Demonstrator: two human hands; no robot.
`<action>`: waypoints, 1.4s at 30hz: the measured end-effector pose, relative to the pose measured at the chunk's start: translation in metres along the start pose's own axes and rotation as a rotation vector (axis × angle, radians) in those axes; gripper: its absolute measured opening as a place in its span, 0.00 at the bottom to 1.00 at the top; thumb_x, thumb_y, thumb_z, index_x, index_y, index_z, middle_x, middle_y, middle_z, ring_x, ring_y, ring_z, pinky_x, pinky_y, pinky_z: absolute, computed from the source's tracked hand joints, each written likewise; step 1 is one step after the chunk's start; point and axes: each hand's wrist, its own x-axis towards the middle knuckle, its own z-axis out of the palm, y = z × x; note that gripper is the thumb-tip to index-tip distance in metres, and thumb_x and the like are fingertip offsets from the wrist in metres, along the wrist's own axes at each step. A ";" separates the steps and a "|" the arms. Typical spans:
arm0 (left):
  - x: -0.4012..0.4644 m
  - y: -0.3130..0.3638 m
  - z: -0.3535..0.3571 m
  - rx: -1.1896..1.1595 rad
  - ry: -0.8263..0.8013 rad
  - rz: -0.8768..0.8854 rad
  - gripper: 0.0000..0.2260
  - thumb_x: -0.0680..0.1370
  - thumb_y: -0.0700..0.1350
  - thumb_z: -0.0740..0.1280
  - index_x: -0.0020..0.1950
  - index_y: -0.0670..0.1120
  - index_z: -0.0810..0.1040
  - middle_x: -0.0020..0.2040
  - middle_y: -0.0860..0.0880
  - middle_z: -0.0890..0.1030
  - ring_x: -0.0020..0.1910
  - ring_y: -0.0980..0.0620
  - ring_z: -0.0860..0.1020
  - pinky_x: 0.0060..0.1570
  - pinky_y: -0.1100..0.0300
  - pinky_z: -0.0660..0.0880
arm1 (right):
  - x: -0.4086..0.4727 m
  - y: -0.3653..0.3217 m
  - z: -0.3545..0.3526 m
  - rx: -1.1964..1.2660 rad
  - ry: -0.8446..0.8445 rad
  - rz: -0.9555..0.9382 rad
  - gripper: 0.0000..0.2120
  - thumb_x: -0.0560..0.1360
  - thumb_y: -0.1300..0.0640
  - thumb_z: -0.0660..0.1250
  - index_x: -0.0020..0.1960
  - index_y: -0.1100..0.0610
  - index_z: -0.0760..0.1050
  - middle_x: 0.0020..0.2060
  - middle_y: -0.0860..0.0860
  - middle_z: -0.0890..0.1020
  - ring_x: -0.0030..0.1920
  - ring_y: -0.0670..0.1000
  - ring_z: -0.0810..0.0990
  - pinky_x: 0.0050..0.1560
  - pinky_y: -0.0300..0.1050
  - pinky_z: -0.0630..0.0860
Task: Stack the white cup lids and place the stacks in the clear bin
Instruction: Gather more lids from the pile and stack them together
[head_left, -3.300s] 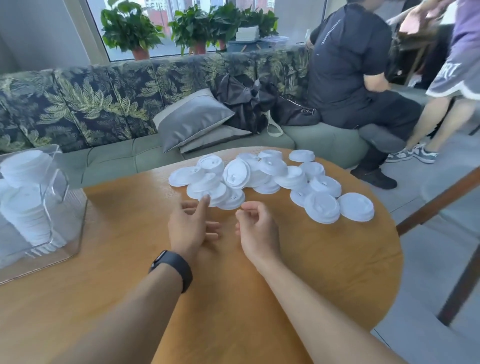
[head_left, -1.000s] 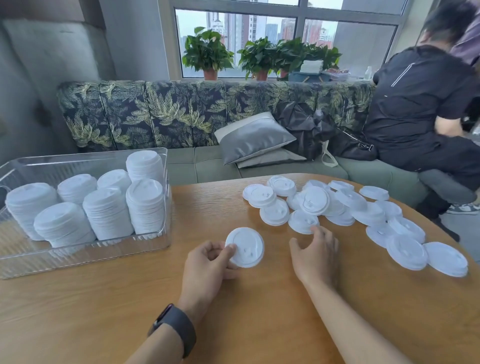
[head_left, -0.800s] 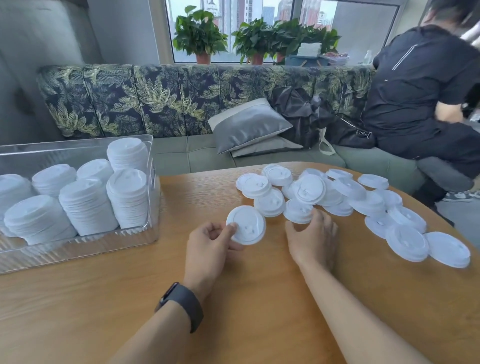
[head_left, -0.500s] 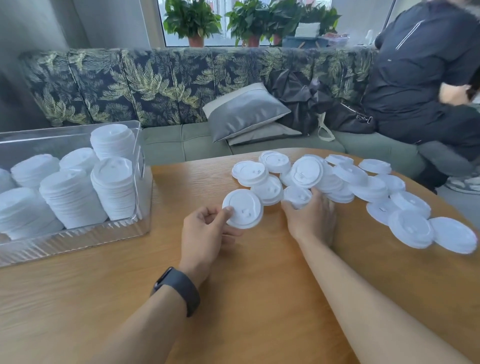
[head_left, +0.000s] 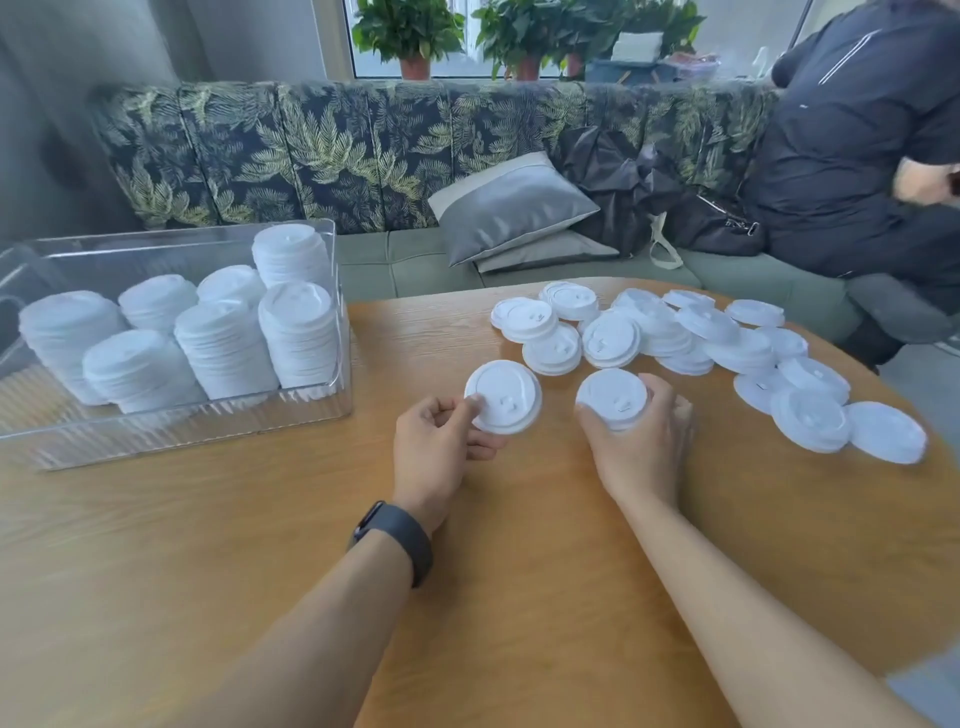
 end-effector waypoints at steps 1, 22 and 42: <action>-0.007 0.000 -0.003 -0.004 -0.003 -0.003 0.10 0.82 0.41 0.69 0.55 0.34 0.79 0.38 0.37 0.86 0.36 0.42 0.87 0.34 0.58 0.82 | -0.011 -0.003 -0.004 0.089 -0.024 -0.012 0.35 0.70 0.48 0.79 0.71 0.51 0.67 0.66 0.52 0.71 0.65 0.53 0.71 0.58 0.42 0.66; -0.130 0.005 -0.078 -0.162 -0.052 -0.060 0.07 0.85 0.41 0.64 0.59 0.38 0.73 0.41 0.36 0.86 0.37 0.41 0.86 0.36 0.55 0.83 | -0.140 -0.044 -0.023 1.002 -0.737 0.453 0.27 0.77 0.73 0.65 0.70 0.51 0.72 0.61 0.61 0.84 0.60 0.63 0.84 0.54 0.52 0.82; -0.135 -0.002 -0.071 0.035 -0.019 0.015 0.08 0.85 0.45 0.66 0.60 0.42 0.74 0.38 0.38 0.86 0.35 0.40 0.85 0.33 0.55 0.82 | -0.134 -0.039 -0.030 1.098 -0.866 0.587 0.18 0.83 0.65 0.57 0.71 0.64 0.73 0.62 0.61 0.84 0.63 0.58 0.83 0.64 0.53 0.77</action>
